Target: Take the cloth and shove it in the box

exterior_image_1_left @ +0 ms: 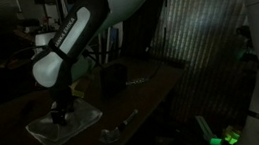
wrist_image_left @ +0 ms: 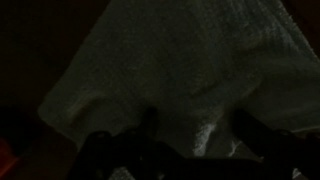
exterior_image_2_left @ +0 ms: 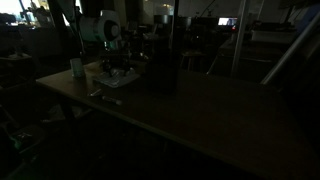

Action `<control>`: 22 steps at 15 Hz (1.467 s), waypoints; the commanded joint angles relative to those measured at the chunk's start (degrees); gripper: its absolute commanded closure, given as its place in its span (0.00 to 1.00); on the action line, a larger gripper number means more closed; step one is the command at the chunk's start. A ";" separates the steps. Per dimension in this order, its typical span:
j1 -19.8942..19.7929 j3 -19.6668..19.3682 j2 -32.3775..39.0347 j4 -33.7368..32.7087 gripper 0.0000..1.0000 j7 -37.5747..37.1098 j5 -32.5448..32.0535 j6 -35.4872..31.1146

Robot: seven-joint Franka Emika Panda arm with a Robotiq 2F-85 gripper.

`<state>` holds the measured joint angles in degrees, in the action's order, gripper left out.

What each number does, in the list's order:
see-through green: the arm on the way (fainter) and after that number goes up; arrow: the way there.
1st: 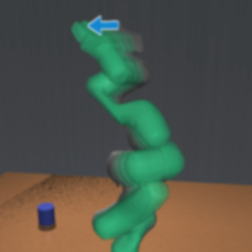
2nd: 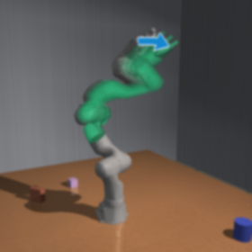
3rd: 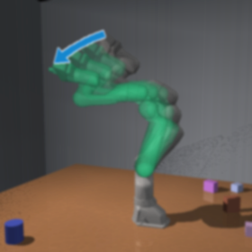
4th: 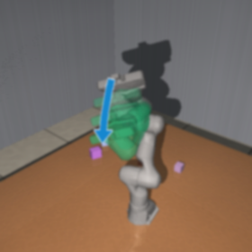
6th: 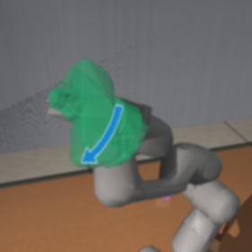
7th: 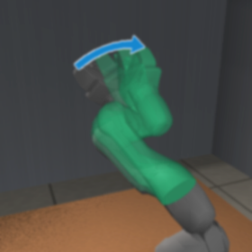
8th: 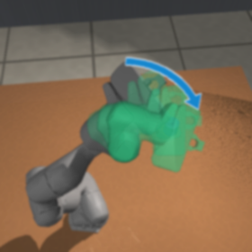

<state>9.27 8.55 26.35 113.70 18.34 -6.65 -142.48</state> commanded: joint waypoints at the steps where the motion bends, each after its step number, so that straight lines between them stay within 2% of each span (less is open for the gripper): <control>1: -0.92 0.15 -0.42 -0.60 0.50 0.21 -1.09 1.30; 6: -1.74 0.65 -3.56 1.24 0.88 0.36 -0.17 2.89; 8: -1.81 0.63 -4.86 1.99 1.00 0.14 0.00 4.12; 13: -1.74 0.49 -9.22 4.39 0.97 -0.97 0.30 7.16; 18: -1.83 -0.32 -17.51 6.30 0.97 -3.99 0.00 10.65; 22: -3.36 -2.51 -23.96 6.97 0.97 -6.68 -1.12 14.53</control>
<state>7.13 7.48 8.54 118.41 13.81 -6.64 -130.56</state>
